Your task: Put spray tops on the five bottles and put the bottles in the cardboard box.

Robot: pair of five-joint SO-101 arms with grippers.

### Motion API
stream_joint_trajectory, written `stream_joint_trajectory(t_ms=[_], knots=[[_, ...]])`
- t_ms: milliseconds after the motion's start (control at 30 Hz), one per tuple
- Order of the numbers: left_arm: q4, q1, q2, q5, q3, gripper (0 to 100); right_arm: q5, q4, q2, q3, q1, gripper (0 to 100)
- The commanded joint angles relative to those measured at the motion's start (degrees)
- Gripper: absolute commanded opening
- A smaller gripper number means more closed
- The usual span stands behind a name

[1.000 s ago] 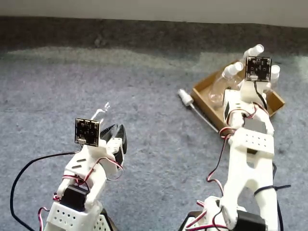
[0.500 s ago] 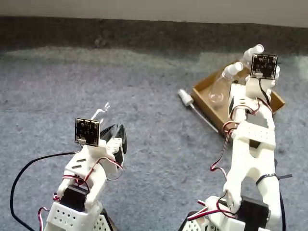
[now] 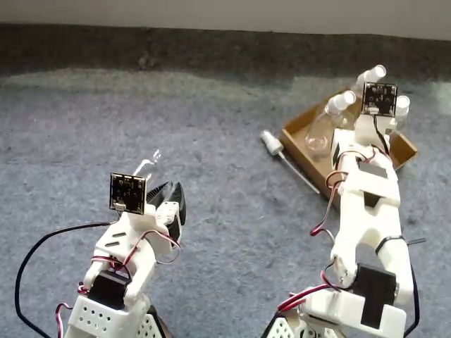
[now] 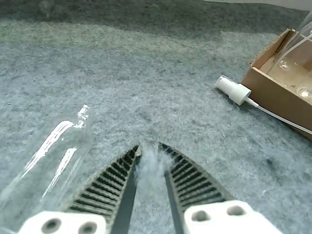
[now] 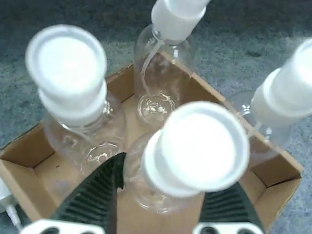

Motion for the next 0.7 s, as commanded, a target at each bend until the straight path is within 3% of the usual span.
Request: stream_joint_trajectory(t_ms=[0, 200, 400, 667], knots=[[0.0, -0.31, -0.75, 0.18, 1.19, 0, 0.26, -1.71, -0.04, -4.44, 0.48, 8.4], [0.0, -0.31, -0.75, 0.18, 1.19, 0, 0.62, -1.54, 1.98, -4.26, 0.48, 9.0], [0.0, -0.22, -0.75, 0.18, 1.19, 0, 0.35, -1.54, 2.15, -4.0, 0.48, 19.7], [0.0, -0.22, -0.75, 0.18, 1.19, 0, 0.7, -1.45, 2.07, -4.09, 0.66, 20.5]])
